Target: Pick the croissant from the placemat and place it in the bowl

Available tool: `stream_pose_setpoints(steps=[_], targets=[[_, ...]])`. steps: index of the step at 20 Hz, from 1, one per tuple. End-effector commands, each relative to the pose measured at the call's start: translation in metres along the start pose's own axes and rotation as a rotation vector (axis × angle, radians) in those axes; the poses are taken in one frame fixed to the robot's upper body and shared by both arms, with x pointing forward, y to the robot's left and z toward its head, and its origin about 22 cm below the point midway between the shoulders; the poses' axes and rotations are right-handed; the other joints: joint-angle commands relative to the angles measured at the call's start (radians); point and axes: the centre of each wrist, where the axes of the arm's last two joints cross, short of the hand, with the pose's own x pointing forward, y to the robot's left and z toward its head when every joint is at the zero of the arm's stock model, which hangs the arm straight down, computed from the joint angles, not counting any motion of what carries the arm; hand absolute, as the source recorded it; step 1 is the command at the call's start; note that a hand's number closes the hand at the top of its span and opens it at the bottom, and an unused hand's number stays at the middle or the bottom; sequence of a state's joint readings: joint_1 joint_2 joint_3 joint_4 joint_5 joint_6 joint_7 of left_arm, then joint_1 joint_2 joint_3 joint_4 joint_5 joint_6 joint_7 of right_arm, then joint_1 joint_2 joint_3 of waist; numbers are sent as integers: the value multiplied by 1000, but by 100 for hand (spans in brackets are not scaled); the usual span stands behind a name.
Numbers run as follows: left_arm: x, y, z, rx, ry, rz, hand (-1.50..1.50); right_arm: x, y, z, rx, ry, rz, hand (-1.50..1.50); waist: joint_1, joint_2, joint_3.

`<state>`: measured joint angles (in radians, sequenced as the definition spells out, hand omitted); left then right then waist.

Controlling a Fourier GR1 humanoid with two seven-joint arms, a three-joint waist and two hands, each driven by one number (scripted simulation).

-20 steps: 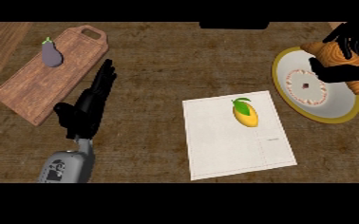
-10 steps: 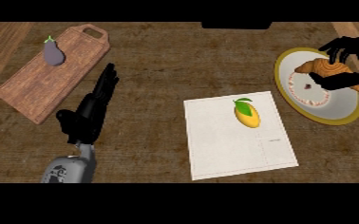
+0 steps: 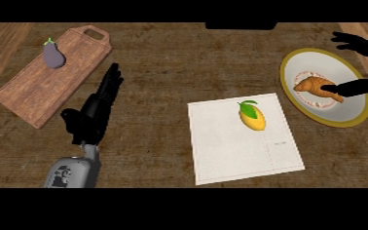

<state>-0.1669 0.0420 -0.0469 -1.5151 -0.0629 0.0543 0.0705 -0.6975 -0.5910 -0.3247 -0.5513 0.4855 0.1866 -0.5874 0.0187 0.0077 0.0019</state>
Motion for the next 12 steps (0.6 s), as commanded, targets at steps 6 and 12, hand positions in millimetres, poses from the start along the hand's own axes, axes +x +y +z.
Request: stream_pose_setpoints(steps=[6, 12], targets=[[-3, -1, 11, 20, -4, -15, 0, -5, -28, 4, -185, -55, -221, -150, -10, -6, -1], [10, 5, -3, 9, -1, -12, 0, -10, -80, 24, -148, -2, -343, -150, -9, -3, -1]])
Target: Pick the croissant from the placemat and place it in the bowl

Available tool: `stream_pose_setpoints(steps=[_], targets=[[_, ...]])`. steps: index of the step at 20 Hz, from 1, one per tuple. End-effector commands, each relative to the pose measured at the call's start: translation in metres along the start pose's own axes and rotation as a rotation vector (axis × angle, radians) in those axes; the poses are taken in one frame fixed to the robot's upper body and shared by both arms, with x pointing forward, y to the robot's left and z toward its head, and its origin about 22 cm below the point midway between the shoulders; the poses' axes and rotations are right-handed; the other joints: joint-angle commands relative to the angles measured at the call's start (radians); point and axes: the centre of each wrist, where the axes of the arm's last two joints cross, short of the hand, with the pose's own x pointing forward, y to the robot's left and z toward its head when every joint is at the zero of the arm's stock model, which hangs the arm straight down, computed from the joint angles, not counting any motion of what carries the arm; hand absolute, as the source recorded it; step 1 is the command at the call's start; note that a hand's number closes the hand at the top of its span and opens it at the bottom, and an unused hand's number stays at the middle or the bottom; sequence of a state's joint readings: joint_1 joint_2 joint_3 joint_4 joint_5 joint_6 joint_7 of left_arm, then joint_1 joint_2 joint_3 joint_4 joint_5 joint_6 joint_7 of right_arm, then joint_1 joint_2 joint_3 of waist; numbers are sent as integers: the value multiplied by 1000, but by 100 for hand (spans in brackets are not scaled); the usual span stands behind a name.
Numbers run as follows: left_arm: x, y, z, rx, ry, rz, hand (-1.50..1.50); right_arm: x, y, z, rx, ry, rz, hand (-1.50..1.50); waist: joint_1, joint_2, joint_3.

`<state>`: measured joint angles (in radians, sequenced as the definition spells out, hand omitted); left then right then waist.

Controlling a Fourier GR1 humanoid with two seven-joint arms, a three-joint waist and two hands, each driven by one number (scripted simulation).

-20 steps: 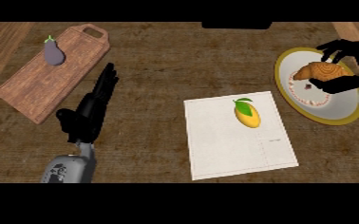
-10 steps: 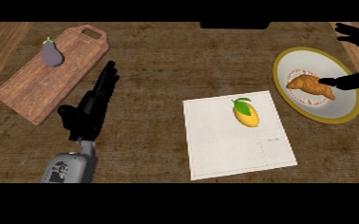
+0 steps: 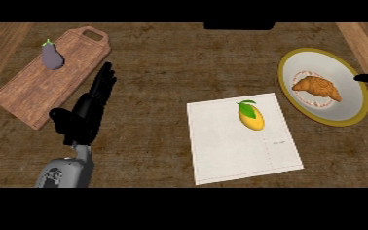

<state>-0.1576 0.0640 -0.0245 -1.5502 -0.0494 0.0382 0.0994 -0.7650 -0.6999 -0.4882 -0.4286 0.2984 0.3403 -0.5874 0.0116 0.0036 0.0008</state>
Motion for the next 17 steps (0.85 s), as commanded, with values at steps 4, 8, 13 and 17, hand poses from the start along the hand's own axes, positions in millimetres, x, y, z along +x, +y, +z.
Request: stream_pose_setpoints(steps=[4, 8, 13, 17], targets=[[-4, 4, 6, -2, 0, -10, 0, -3, -56, 32, 7, 3, -159, -150, 3, 1, 1], [-2, 1, 7, -11, -8, 2, 0, -18, -70, 61, 55, 0, -209, -150, 8, 4, 2], [-10, -22, -5, -13, -4, -2, 0, -22, -75, 72, 95, -4, -220, -150, -5, 5, 1], [-12, -12, -3, -2, -13, 6, 0, -31, -76, 88, 108, -9, -202, -150, -4, 5, 2]])
